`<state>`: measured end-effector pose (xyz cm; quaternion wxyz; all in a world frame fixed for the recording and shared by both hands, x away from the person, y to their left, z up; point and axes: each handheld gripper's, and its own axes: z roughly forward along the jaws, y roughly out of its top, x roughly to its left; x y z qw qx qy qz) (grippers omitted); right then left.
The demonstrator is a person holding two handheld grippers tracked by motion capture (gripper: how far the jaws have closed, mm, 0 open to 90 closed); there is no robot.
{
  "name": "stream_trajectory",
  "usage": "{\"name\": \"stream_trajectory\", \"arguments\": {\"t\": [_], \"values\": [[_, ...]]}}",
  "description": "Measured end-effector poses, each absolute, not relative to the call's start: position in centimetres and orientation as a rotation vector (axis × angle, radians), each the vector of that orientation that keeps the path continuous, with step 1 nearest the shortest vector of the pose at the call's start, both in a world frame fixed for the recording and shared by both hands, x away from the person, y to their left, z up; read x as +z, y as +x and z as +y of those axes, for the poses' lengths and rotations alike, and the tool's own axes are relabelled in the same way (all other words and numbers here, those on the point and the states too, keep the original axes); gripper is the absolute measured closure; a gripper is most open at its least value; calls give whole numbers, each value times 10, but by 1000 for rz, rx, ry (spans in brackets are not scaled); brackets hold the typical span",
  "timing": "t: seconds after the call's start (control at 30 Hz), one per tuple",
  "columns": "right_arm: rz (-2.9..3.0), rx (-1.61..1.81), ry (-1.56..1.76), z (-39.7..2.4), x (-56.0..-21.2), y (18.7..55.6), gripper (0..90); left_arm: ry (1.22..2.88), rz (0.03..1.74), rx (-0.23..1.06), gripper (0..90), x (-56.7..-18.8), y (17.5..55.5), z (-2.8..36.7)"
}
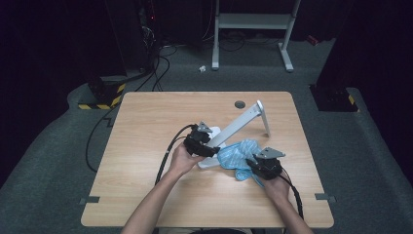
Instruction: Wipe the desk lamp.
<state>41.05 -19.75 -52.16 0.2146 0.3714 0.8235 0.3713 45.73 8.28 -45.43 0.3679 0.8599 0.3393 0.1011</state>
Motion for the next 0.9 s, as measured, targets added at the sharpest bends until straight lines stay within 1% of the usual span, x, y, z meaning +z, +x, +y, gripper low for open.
{"name": "stream_trajectory", "arguments": {"t": [0.17,0.37,0.4,0.43,0.5,0.53,0.57,0.7,0.73,0.87,0.9], "values": [[2281,1027,1029,-197,-522,410,659,2219,854,284,438,-454,455,82],[2281,1027,1029,-197,-522,410,658,2196,873,314,439,-457,449,85],[2281,1027,1029,-197,-522,410,657,2203,883,378,438,-460,443,85],[2281,1027,1028,-197,-522,410,655,2215,887,411,427,-462,440,84],[2281,1027,1028,-197,-522,410,655,2225,893,435,407,-464,437,84],[2281,1027,1028,-197,-522,410,655,2246,909,490,407,-470,431,83],[2281,1027,1028,-197,-522,410,654,2254,921,508,408,-472,430,83],[2280,1026,1028,-197,-522,410,654,2247,949,537,458,-476,428,86],[2280,1025,1026,-197,-522,410,654,2234,962,508,461,-476,429,89],[2278,1025,1025,-197,-522,410,651,2220,984,523,460,-476,429,92],[2278,1026,1023,-197,-522,410,649,2202,1015,527,466,-477,431,95]]}}
